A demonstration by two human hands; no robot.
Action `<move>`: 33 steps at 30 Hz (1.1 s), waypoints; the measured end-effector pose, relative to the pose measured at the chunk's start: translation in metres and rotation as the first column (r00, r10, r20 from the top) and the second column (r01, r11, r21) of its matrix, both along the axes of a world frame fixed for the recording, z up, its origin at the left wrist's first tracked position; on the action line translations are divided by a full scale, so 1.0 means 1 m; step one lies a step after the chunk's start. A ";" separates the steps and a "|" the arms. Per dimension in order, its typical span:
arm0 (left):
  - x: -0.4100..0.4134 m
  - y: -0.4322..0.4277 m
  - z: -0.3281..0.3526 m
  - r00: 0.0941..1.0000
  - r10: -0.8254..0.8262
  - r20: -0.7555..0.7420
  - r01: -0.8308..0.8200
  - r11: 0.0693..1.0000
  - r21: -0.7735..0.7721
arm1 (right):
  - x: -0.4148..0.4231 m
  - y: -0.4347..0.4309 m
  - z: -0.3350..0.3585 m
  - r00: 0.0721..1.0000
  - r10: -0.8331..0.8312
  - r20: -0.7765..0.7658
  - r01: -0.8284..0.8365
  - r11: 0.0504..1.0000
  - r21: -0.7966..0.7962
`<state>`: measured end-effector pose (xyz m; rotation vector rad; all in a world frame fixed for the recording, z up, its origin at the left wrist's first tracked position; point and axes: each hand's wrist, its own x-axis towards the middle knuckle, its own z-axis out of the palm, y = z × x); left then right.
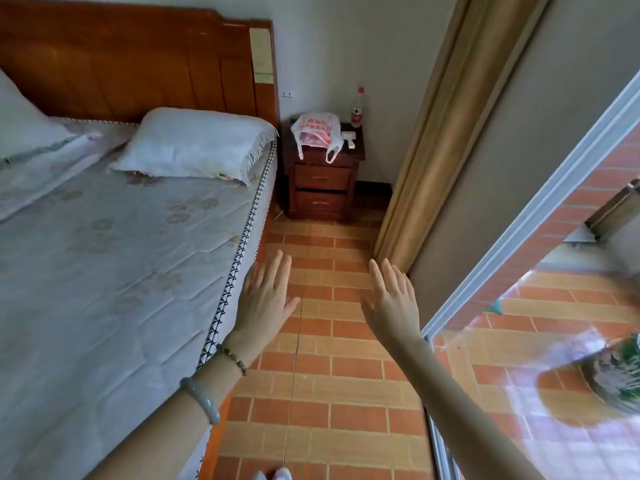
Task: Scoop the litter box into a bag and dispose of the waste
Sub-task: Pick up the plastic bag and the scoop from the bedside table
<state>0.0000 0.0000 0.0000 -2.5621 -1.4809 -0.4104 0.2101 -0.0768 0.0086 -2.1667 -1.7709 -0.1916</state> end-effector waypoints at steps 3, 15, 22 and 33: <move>0.007 0.001 -0.004 1.000 0.001 0.015 -0.001 1.000 0.010 | 0.009 0.001 -0.007 1.000 0.004 0.005 -0.005 1.000 0.020; 0.028 0.021 -0.025 0.997 0.053 0.047 -0.051 0.997 -0.051 | 0.044 0.019 -0.024 1.000 0.023 -0.012 -0.023 1.000 -0.014; 0.044 0.067 -0.036 0.996 0.063 0.061 -0.056 0.993 -0.099 | 0.062 0.067 -0.030 0.999 0.034 -0.007 -0.034 0.999 -0.041; 0.092 0.250 -0.038 0.998 -0.004 0.062 0.013 0.991 -0.136 | 0.105 0.238 -0.027 1.000 0.022 -0.019 -0.022 1.000 -0.021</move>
